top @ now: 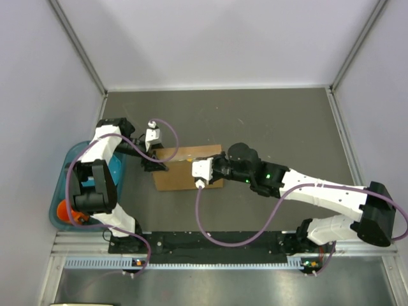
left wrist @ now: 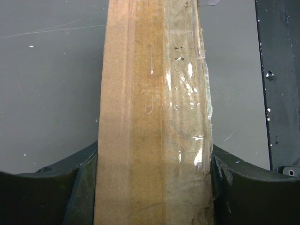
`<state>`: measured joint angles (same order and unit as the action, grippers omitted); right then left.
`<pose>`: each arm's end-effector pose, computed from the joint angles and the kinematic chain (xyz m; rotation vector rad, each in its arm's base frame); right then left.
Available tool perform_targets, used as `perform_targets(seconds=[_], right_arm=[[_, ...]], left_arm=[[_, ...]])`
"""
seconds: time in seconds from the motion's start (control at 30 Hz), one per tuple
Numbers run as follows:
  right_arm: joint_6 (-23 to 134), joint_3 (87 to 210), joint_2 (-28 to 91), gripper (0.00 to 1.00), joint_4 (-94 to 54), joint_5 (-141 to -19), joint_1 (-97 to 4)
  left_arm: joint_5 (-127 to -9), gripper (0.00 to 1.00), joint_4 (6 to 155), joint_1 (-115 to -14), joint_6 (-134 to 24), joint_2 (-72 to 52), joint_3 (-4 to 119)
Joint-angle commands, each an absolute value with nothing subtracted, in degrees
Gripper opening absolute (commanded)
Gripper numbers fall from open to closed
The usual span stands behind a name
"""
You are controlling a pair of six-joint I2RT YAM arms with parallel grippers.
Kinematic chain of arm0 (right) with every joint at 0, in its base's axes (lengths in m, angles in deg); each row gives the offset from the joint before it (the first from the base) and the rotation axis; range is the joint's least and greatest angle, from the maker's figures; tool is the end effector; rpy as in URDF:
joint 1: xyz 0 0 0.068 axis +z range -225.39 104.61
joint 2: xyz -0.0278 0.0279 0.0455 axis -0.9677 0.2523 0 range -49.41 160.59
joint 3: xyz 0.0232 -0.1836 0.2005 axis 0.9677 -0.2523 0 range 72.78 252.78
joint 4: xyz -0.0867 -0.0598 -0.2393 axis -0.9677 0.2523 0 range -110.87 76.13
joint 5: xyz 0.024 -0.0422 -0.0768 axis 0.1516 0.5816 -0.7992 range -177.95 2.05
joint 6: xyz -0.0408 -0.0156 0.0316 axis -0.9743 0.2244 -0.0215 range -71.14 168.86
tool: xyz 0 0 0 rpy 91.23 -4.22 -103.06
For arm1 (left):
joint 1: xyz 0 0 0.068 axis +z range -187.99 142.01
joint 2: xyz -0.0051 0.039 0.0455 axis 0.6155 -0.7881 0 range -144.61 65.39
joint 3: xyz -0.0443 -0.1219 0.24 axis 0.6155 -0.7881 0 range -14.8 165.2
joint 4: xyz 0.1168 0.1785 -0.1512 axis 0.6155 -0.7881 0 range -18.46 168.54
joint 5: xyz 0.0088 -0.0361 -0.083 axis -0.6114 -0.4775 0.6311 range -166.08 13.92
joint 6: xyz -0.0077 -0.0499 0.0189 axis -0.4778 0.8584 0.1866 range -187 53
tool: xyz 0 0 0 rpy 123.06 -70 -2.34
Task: Unpack the express box
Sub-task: Cut the express box at the center of the board.
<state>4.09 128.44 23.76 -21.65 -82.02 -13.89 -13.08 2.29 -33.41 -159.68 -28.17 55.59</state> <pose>0.1398 0.2654 0.3182 -1.5396 1.0646 0.2982 0.2722 -0.0101 0.2468 1.4546 1.6636 -1.0304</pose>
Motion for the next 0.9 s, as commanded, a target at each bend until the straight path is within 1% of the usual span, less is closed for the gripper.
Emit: perform_targets(seconds=[0.0,0.33,0.87], right_arm=[[0.26,131.14,22.93,0.0,-16.05,-87.77,-14.04],[-2.21,130.87,22.22,0.0,-11.83,-93.48,-13.95],[0.78,128.5,18.8,0.0,-7.95,-96.04,-13.95]], left_arm=[[-18.43,0.15,-9.44,-33.86,-161.04,-26.9,55.6],[-18.34,0.15,-9.44,-33.86,-161.04,-26.9,55.43],[-18.43,0.15,-9.44,-33.42,-161.04,-26.81,55.34]])
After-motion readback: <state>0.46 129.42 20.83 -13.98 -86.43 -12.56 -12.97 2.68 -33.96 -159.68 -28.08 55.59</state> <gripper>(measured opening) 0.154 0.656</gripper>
